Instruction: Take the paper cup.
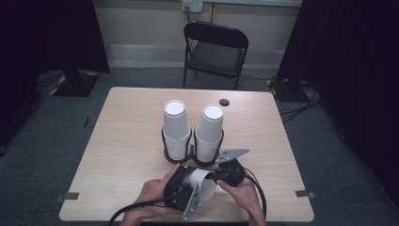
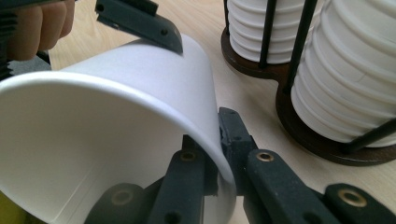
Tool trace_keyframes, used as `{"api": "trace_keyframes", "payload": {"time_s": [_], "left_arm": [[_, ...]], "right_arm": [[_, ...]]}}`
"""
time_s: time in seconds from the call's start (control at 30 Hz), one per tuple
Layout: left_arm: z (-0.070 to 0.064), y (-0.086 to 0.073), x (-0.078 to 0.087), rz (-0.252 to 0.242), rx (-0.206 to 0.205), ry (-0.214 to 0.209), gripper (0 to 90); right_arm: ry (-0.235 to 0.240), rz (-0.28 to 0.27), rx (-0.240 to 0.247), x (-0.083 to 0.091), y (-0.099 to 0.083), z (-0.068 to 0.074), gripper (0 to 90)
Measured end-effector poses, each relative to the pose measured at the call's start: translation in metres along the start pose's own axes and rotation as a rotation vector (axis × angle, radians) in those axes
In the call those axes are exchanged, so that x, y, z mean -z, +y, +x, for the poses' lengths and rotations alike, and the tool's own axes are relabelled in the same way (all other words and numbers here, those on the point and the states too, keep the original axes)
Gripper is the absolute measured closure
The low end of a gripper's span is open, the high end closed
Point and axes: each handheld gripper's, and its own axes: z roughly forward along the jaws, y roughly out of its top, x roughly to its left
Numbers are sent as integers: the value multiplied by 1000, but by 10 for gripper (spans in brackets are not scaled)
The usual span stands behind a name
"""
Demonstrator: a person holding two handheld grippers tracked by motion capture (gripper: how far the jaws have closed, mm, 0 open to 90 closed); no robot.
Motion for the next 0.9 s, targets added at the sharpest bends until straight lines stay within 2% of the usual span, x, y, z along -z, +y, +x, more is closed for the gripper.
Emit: {"api": "trace_keyframes", "payload": {"time_s": [0.1, 0.13, 0.23, 0.33, 0.57, 0.63, 0.67, 0.83, 0.9], "left_arm": [[-2, 3, -1, 14, -16, 11, 135], [-2, 3, -2, 4, -2, 11, 132], [-1, 4, -1, 2, 1, 15, 125], [0, 6, 0, -28, 18, 22, 113], [0, 8, -2, -25, 26, 27, 103], [1, 8, -2, -28, 37, 26, 101], [0, 9, -3, -31, 59, 25, 97], [0, 9, -3, -30, 58, 42, 94], [0, 7, -3, -30, 71, 39, 101]], "right_arm": [[6, 1, 0, -2, 1, 0, 871], [4, -1, 0, -2, 1, 0, 872], [10, -19, -8, -3, 1, 0, 875], [14, -29, -13, -4, 1, 1, 880], [24, -35, -22, -8, 2, 2, 881], [23, -39, -33, -9, 2, 2, 881], [26, -43, -37, -10, 2, 2, 881], [28, -55, -43, -14, 3, 3, 879], [29, -59, -53, -15, 3, 2, 879]]}}
